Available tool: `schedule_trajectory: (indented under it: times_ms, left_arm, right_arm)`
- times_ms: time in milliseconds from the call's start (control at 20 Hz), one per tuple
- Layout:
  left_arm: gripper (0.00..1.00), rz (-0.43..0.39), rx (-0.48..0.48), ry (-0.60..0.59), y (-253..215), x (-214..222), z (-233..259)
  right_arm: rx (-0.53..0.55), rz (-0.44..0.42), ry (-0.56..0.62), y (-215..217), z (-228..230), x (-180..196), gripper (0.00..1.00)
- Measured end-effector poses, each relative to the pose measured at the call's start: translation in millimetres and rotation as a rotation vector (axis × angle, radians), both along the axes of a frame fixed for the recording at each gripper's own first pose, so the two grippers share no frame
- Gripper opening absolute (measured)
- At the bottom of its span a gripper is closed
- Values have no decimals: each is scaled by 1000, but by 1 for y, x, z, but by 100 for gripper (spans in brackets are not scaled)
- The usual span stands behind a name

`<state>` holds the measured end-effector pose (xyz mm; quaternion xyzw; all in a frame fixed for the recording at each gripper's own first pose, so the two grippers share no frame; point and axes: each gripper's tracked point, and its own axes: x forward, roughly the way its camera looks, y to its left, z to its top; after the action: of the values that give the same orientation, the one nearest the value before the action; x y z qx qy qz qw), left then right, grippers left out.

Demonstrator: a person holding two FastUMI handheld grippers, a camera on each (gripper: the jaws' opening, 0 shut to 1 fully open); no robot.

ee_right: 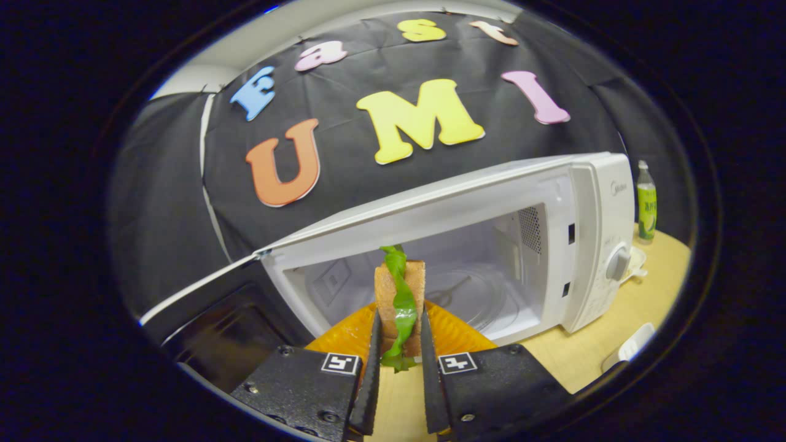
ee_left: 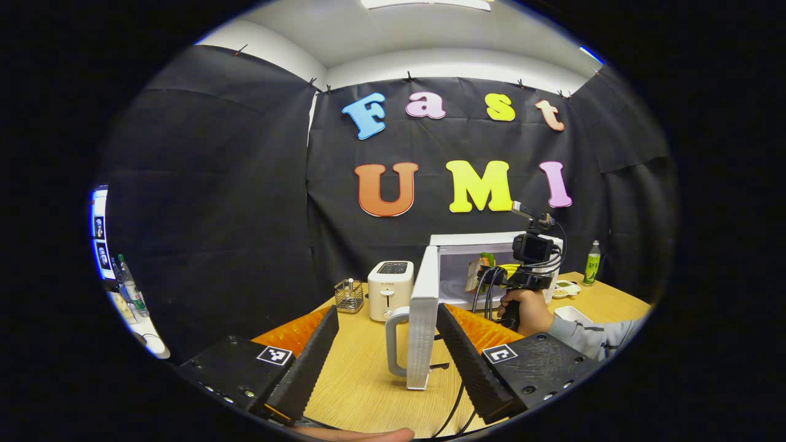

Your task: Open the microwave oven with the left hand, put the food in, and close the microwave oven.

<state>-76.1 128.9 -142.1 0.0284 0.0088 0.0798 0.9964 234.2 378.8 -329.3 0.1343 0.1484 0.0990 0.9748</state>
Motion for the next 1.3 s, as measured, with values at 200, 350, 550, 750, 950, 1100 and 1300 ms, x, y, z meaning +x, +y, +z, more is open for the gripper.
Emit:
schedule_trajectory:
  times_ms: [200,350,550,750,950,1100,1300]
  left_arm:
    - [96,2,-46,-14,3,6,1]
    - [95,19,-29,-12,6,13,0]
    - [95,20,-8,7,5,15,-2]
    - [95,40,-16,5,13,19,1]
    - [95,45,-50,0,18,20,2]
    - [95,45,-47,-3,17,20,5]
    - [95,55,-31,13,16,11,3]
  right_arm:
    - [242,-133,-19,-1,2,34,35]
    - [398,-247,51,1,-19,53,30]
    - [524,-291,123,8,-32,63,37]
    - [521,-292,169,6,-45,64,37]
    - [431,-329,234,-5,-66,56,36]
    - [416,-369,260,-18,-73,50,44]
    - [434,-390,262,-31,-66,47,65]
